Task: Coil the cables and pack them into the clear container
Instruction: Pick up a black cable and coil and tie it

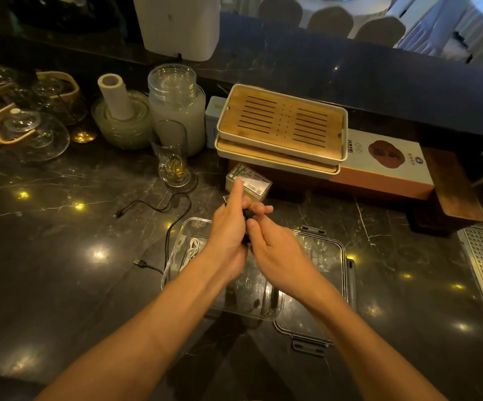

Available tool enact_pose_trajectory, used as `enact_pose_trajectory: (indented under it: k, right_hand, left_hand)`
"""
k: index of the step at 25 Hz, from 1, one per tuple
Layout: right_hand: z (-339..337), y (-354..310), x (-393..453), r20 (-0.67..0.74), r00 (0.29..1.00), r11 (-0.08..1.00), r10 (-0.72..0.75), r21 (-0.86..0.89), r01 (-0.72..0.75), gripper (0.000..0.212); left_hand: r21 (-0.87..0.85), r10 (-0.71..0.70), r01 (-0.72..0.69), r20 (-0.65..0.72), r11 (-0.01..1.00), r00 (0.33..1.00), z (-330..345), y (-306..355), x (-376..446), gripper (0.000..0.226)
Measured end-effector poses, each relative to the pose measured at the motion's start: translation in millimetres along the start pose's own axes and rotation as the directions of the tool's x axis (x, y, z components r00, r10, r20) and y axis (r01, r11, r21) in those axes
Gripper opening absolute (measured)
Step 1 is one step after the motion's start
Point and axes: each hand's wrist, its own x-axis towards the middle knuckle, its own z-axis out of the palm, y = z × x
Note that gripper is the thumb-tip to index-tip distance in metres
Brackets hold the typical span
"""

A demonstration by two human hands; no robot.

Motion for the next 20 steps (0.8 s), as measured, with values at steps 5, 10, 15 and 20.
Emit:
enact_pose_trajectory:
  k: [5, 10, 15, 20]
  right_hand:
    - [-7, -9, 2, 0.109, 0.994, 0.966, 0.021, 0.253, -0.048, 0.034]
    - [-21, -7, 7, 0.458, 0.879, 0.568, 0.135, 0.691, -0.447, 0.042]
    - [-18, -3, 12, 0.518, 0.844, 0.348, 0.140, 0.772, -0.532, 0.031]
    - [-17, -9, 17, 0.511, 0.836, 0.333, 0.199, 0.767, -0.548, 0.021]
  left_hand:
    - [0.096, 0.109, -0.111, 0.025, 0.989, 0.994, 3, 3, -2, 0.066]
    - [0.191, 0.151, -0.174, 0.127, 0.966, 0.980, -1, 2, -2, 0.060]
    - [0.178, 0.155, -0.177, 0.130, 0.968, 0.979, -5, -5, 7, 0.048]
    - [0.188, 0.158, -0.172, 0.087, 0.967, 0.984, -5, -8, 12, 0.043]
